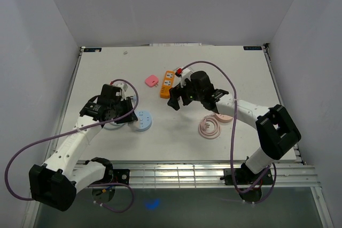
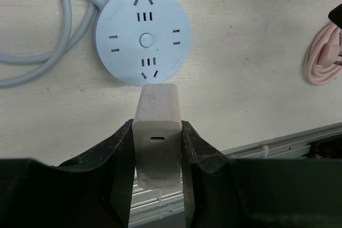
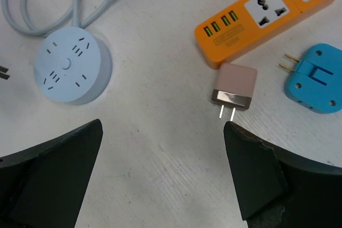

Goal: Insert the plug

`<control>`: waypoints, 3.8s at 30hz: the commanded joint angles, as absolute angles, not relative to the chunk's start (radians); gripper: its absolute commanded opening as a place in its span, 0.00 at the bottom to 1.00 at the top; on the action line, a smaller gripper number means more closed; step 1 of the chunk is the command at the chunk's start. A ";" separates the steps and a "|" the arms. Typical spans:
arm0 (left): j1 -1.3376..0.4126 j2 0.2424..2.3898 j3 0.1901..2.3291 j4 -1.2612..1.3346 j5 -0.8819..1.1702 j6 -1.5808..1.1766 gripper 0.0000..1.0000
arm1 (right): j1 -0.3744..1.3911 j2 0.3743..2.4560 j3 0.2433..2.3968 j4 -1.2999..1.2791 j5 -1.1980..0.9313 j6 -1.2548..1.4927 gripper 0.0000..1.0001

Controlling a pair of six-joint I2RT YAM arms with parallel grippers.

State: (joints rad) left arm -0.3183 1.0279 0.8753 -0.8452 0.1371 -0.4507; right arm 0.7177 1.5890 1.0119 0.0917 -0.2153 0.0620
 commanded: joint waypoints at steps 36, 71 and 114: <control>-0.341 1.249 0.916 -0.733 0.097 -0.456 0.00 | 0.604 1.477 0.893 0.126 -0.244 0.176 1.00; -0.380 1.296 0.910 -0.759 0.019 -0.431 0.00 | 0.601 1.497 0.896 0.127 -0.267 0.169 1.00; -0.632 1.330 0.733 -0.664 -0.301 -0.701 0.00 | 0.586 1.513 0.896 0.124 -0.288 0.163 1.00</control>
